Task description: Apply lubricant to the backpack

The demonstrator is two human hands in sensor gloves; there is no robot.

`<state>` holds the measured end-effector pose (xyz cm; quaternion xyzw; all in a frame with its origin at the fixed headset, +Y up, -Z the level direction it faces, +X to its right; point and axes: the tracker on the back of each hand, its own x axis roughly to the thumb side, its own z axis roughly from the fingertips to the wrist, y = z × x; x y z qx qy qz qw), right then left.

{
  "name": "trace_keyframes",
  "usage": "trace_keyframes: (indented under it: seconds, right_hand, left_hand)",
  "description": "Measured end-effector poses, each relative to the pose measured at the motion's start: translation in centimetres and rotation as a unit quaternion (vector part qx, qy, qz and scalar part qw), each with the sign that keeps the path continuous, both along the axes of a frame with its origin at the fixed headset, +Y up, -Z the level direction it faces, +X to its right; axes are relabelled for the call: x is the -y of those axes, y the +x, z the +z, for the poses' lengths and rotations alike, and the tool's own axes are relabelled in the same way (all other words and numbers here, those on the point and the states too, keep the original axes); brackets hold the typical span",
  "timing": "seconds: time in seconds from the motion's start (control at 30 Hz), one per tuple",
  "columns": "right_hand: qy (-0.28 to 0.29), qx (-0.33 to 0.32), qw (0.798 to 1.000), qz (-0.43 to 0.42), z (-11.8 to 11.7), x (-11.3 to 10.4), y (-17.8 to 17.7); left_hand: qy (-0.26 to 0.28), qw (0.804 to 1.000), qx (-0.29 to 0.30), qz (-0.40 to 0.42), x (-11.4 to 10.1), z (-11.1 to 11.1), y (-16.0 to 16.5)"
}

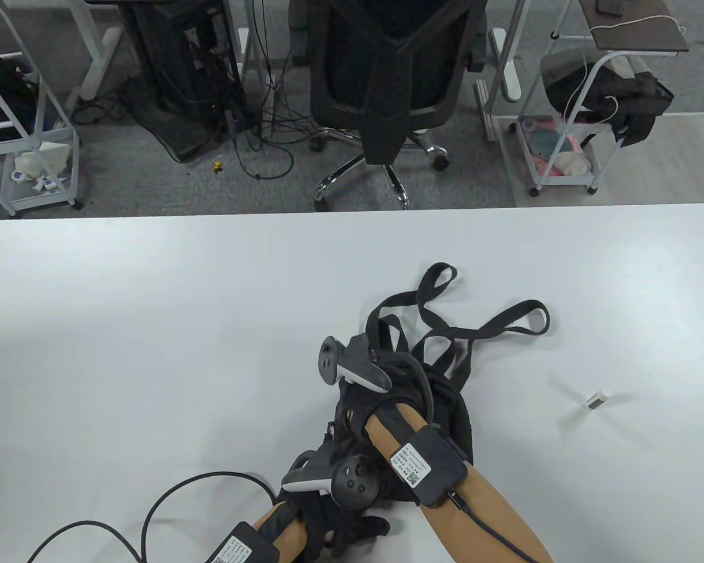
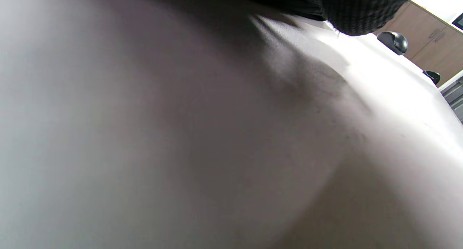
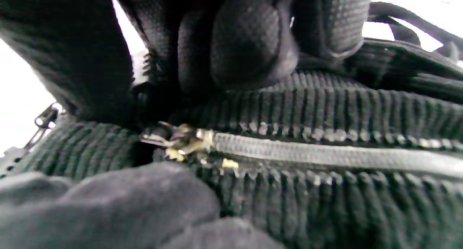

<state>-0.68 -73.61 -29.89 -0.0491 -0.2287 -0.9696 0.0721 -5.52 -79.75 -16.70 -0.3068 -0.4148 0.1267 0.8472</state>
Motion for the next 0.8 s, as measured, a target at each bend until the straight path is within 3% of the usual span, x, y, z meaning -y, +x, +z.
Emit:
trace_keyframes:
  seconds: [0.17, 0.27, 0.43, 0.6, 0.8]
  right_hand:
    - [0.023, -0.013, 1.0, 0.008, 0.0, 0.3, -0.1]
    - [0.017, -0.008, 0.999, -0.036, -0.2, 0.2, 1.1]
    - [0.019, 0.0, 0.991, -0.131, 0.1, -2.0, 4.4]
    - [0.069, -0.052, 0.978, -0.19, 2.8, -3.3, 7.8]
    - [0.139, -0.083, 0.964, -0.211, 6.2, -2.7, 10.2]
  left_hand:
    - [0.001, 1.0, 0.001, -0.003, 0.0, 0.0, 0.1]
    - [0.0, 1.0, 0.001, -0.002, 0.0, 0.0, 0.1]
    - [0.001, 1.0, 0.0, 0.003, 0.0, -0.1, 0.0]
    - [0.008, 1.0, -0.002, 0.008, -0.1, -0.3, -0.1]
    - [0.014, 1.0, -0.004, 0.006, -0.1, -0.4, 0.0]
